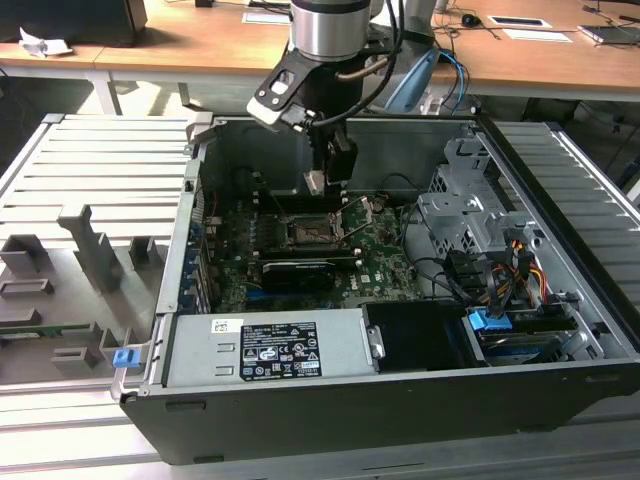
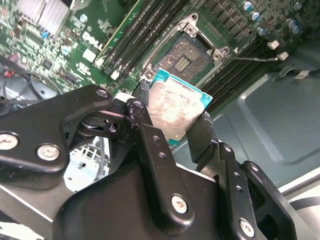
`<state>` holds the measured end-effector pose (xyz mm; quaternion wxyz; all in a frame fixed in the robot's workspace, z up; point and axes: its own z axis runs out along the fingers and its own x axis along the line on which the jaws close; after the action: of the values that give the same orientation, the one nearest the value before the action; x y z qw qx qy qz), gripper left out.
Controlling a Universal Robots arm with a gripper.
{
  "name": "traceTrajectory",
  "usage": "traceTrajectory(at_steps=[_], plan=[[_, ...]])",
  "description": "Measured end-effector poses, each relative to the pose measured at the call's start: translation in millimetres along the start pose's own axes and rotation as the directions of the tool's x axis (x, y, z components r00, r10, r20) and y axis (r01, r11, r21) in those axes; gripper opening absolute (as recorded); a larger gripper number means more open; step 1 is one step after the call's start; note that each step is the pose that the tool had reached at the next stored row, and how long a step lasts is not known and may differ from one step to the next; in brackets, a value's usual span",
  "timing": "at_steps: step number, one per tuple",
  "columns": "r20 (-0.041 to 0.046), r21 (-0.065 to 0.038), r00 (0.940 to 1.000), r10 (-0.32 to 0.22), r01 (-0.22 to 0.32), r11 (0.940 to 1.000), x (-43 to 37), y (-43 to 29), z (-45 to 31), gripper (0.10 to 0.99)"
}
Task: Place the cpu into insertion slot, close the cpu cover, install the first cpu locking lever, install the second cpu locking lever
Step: 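Place the cpu into insertion slot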
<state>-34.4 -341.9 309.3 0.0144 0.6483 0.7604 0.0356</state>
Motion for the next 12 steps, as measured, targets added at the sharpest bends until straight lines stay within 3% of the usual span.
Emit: traceTrajectory(at_steps=[3,6,12], plan=[[0.0036,0.000,0.9987,0.052,-0.052,0.9987,0.0,-0.1,2.0,0.541],[0.0080,-0.001,0.9933,0.115,-0.115,0.9933,-0.1,-0.3,4.5,0.541],[0.0148,-0.003,0.9766,0.214,-0.214,0.9767,-0.2,-0.6,7.8,0.541]])
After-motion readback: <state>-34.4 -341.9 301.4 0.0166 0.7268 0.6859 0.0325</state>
